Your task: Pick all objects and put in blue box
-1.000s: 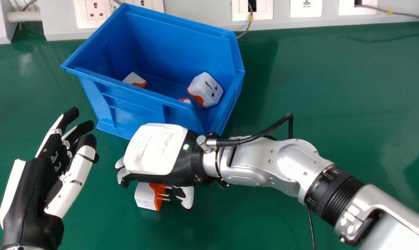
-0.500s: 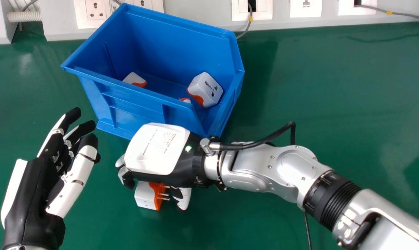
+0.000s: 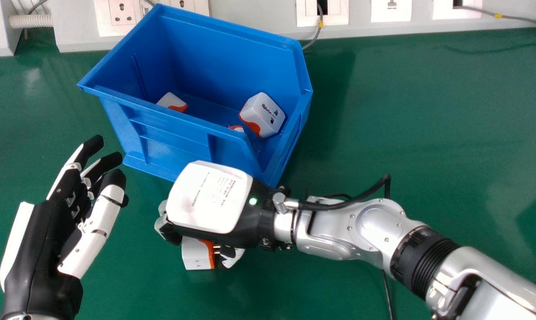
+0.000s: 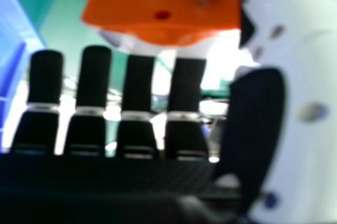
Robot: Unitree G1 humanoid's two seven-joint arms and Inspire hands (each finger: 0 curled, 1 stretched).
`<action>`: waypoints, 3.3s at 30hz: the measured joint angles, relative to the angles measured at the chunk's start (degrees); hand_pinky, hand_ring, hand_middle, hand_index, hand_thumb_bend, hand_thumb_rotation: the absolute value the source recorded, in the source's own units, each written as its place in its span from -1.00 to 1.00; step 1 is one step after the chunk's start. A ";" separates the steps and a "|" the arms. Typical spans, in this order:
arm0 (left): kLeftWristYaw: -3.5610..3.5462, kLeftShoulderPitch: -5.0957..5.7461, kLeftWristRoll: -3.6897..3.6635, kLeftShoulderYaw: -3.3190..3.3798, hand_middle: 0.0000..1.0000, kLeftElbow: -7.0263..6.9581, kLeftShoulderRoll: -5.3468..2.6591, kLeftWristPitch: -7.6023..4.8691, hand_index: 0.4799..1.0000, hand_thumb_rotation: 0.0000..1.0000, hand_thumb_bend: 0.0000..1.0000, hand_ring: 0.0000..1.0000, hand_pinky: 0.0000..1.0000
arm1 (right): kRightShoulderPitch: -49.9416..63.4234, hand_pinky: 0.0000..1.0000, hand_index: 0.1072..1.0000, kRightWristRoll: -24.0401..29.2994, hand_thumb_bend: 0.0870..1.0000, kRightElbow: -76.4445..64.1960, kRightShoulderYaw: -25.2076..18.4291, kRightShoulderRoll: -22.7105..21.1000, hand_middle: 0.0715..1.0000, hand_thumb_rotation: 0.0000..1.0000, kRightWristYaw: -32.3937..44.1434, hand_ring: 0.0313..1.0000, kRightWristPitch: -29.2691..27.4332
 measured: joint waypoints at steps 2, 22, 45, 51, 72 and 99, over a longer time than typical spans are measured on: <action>0.00 0.05 -0.01 0.00 0.74 -0.04 0.00 0.00 0.67 0.16 -0.37 0.72 0.53 | -0.33 -0.51 -0.13 -0.20 0.02 0.67 0.61 0.10 -0.02 -0.97 -1.17 -0.44 0.11; -0.04 1.93 -0.06 -0.08 0.75 -2.14 -0.47 0.25 0.67 0.17 -0.37 0.72 0.53 | -0.40 -0.80 -0.18 -0.38 -0.02 1.18 1.44 0.45 -0.23 -1.00 -4.25 -0.79 1.01; -0.21 2.39 -0.13 -0.07 0.75 -2.69 -0.49 0.58 0.67 0.17 -0.36 0.72 0.53 | 2.11 -0.80 -0.19 1.88 -0.03 -1.79 0.53 0.89 -0.23 -1.00 -3.70 -0.82 1.90; -0.20 2.50 -0.09 -0.11 0.75 -2.82 -0.49 0.60 0.67 0.18 -0.36 0.72 0.54 | 2.13 -0.78 -0.19 2.56 -0.04 -5.47 0.10 0.71 -0.28 -1.00 -0.63 -0.80 0.83; -0.16 2.18 0.10 -0.22 0.75 -2.91 -0.48 0.59 0.67 0.19 -0.35 0.72 0.54 | 2.69 -0.85 -0.19 5.51 -0.03 -11.19 -3.46 -0.99 -0.15 -1.00 7.74 -0.86 0.99; -0.17 2.05 0.61 -0.41 0.75 -2.84 -0.48 0.59 0.68 0.19 -0.35 0.73 0.54 | 2.79 -0.79 -0.18 5.44 -0.03 -11.43 -3.87 -1.08 -0.22 -1.00 10.73 -0.77 1.59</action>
